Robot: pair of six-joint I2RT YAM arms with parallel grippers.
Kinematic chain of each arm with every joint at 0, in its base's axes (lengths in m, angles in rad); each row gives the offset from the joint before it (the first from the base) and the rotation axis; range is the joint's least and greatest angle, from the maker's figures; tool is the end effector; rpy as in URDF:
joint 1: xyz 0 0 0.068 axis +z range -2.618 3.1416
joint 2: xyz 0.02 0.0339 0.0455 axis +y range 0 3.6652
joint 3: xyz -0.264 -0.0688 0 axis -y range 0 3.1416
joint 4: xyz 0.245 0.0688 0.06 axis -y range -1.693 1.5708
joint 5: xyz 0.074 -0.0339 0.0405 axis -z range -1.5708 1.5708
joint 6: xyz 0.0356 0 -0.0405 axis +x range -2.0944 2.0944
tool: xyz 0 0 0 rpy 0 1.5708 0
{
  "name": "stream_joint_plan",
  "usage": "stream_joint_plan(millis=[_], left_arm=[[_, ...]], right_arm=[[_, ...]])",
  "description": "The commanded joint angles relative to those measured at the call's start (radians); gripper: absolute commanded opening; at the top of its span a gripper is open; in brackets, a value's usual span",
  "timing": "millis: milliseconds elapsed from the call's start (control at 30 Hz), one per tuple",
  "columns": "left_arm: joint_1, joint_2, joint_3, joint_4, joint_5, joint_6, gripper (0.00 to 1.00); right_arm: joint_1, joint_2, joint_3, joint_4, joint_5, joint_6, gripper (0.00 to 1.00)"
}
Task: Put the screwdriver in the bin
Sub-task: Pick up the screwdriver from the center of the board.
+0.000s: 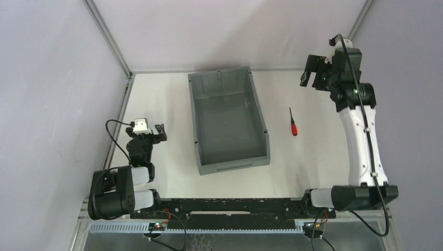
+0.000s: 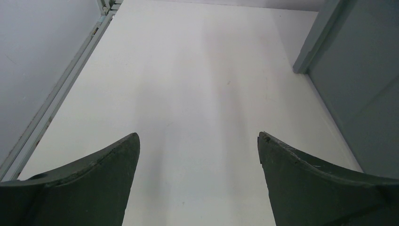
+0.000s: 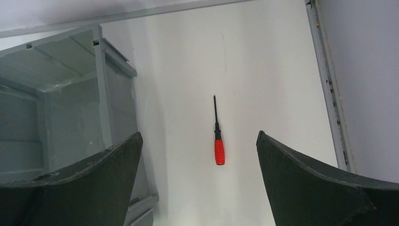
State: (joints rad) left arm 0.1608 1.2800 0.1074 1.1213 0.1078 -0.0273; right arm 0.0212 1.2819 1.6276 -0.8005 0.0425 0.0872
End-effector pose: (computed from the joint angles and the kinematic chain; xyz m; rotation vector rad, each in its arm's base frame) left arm 0.2018 0.0289 0.1582 -0.0695 1.6203 0.0154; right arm 0.2534 0.0039 0.4579 0.0937 2.0231 0.0255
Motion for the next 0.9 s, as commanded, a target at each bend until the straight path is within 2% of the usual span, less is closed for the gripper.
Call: stream_joint_plan(millis=[0,167,300,867], left_arm=[[-0.006,-0.016,0.038,0.040,0.000,-0.007,1.00],[-0.006,-0.016,0.037,0.040,0.001,-0.007,1.00],[-0.006,-0.016,0.037,0.039,0.000,-0.008,1.00],[-0.007,-0.017,0.038,0.040,0.000,-0.007,1.00]], right_arm=[[-0.001,0.121,0.144,-0.143,-0.009,-0.011,0.99],[-0.004,0.271,0.253,-0.238,0.001,-0.005,0.98],[-0.006,0.363,0.258,-0.260,0.009,0.003,0.96],[-0.013,0.542,-0.096,-0.054,-0.005,0.040,0.89]])
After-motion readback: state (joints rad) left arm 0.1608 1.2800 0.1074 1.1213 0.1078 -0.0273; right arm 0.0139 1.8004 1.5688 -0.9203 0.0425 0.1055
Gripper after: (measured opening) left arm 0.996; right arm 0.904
